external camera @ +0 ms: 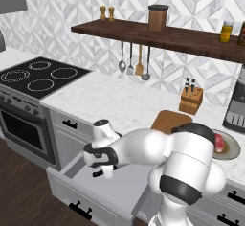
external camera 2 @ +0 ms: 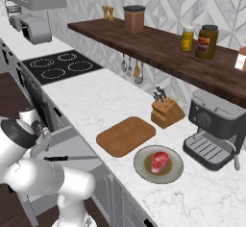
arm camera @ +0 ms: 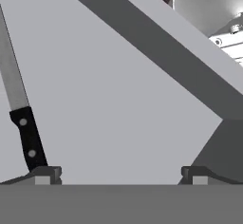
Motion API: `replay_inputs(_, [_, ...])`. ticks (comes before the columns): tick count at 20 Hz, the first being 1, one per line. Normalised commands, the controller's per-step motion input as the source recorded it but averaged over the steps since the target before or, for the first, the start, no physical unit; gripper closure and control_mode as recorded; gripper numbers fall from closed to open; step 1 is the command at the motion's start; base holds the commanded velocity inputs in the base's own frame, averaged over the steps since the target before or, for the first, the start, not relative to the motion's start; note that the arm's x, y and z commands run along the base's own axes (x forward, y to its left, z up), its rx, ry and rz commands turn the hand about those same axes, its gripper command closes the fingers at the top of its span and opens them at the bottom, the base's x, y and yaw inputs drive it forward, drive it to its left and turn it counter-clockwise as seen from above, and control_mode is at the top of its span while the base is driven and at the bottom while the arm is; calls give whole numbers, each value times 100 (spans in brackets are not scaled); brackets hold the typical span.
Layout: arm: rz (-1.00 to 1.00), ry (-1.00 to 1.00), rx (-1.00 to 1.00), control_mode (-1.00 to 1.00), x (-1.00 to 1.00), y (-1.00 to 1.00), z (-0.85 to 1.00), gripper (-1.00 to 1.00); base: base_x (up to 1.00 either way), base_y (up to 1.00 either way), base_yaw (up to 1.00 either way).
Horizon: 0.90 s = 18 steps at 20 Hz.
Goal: Pick up the knife from the drawer and place it on the cutting board. Then place the meat from the plate to the cutting board.
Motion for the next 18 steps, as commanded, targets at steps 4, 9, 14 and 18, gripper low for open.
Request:
replay_inputs(4, [0,0,-3,-100,46,0,-21,-100,0,0,0])
replay_inputs(9, [0,0,-2,-100,49,0,-12,-100,0,0,0])
replay_inputs(14, [0,0,-3,-100,33,1,-18,-100,0,0,0])
replay_inputs(18, [0,0,-4,-100,3,1,-29,-100,0,0,0])
